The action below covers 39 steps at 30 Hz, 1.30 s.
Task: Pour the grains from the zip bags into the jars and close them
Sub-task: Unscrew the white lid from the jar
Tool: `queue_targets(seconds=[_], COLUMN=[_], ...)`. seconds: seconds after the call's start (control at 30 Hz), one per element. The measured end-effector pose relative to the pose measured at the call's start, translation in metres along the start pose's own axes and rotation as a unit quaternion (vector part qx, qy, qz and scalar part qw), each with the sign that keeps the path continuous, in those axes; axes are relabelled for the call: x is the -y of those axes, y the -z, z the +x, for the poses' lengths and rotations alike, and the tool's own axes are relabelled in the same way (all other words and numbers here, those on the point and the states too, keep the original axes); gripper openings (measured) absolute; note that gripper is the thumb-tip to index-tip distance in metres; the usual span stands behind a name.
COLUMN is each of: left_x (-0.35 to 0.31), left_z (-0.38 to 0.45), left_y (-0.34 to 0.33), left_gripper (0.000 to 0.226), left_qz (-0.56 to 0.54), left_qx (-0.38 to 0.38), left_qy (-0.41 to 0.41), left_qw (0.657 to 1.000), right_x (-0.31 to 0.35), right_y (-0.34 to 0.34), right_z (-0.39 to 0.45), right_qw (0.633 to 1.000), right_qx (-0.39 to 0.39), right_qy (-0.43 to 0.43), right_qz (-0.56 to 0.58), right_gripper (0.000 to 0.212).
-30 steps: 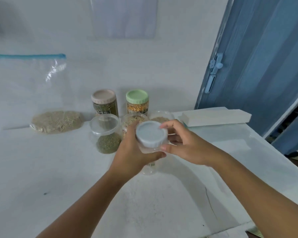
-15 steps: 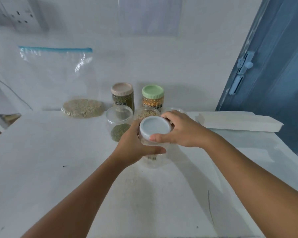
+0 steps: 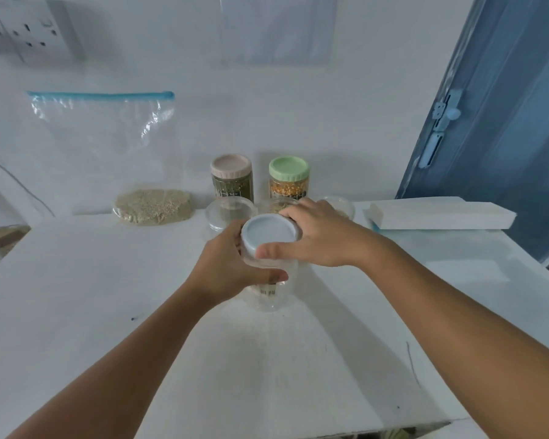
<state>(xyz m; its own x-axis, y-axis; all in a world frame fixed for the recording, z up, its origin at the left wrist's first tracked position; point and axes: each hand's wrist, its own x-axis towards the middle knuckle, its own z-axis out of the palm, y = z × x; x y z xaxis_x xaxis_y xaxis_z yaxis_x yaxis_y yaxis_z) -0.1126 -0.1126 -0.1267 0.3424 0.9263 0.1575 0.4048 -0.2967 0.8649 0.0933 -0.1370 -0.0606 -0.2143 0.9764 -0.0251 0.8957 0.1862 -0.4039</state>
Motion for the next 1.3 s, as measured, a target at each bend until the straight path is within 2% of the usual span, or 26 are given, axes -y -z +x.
queue_targets(seconds=[0.13, 0.27, 0.4, 0.5, 0.63, 0.73, 0.8, 0.9, 1.0, 1.07, 1.13, 1.3], left_x=[0.016, 0.024, 0.031, 0.036, 0.037, 0.037, 0.037, 0.037, 0.038, 0.039, 0.037, 0.029], left_z=[-0.006, -0.004, 0.003, 0.006, 0.012, 0.010, 0.005, -0.002, -0.006, -0.006, -0.006, -0.005], left_y=[0.033, 0.043, 0.042, 0.045, 0.047, 0.043, 0.043, 0.039, 0.034, 0.034, 0.036, 0.048], left_gripper=[0.095, 0.098, 0.094, 0.093, 0.092, 0.092, 0.091, 0.092, 0.099, 0.099, 0.098, 0.084], left_qz=[0.004, -0.012, -0.027, -0.052, -0.069, -0.085, -0.089, -0.091, -0.093, -0.090, -0.084, -0.070], left_qx=[0.011, 0.041, 0.075, 0.106, 0.138, 0.133, 0.126, 0.104, 0.083, 0.081, 0.094, 0.118], left_qy=[-0.005, -0.018, -0.028, -0.035, -0.049, -0.047, -0.048, -0.047, -0.036, -0.027, -0.019, -0.007], left_qw=[1.000, 0.999, 0.996, 0.992, 0.987, 0.986, 0.987, 0.989, 0.992, 0.992, 0.992, 0.991], right_x=[0.042, 0.060, 0.064, 0.062, 0.057, 0.054, 0.063, 0.072, 0.070, 0.068, 0.067, 0.075], right_y=[-0.018, -0.019, -0.014, -0.010, -0.003, 0.002, 0.003, -0.003, 0.002, 0.006, 0.006, 0.003], right_z=[0.018, 0.022, 0.021, 0.022, 0.019, 0.016, 0.018, 0.020, 0.018, 0.016, 0.014, 0.015], right_qw=[0.997, 0.993, 0.992, 0.995, 0.994, 0.988, 0.988, 0.980, 0.987, 0.987, 0.985, 0.979], right_qx=[-0.058, -0.064, -0.043, 0.006, 0.083, 0.108, 0.064, 0.000, 0.037, 0.098, 0.126, 0.060], right_qy=[-0.010, -0.035, -0.063, -0.045, -0.046, -0.092, -0.105, -0.078, -0.051, -0.043, -0.044, -0.022], right_qz=[-0.053, -0.090, -0.099, -0.084, -0.049, -0.062, -0.089, -0.185, -0.148, -0.119, -0.111, -0.193], right_gripper=[0.094, 0.076, 0.077, 0.075, 0.093, 0.102, 0.098, 0.085, 0.080, 0.092, 0.103, 0.101])
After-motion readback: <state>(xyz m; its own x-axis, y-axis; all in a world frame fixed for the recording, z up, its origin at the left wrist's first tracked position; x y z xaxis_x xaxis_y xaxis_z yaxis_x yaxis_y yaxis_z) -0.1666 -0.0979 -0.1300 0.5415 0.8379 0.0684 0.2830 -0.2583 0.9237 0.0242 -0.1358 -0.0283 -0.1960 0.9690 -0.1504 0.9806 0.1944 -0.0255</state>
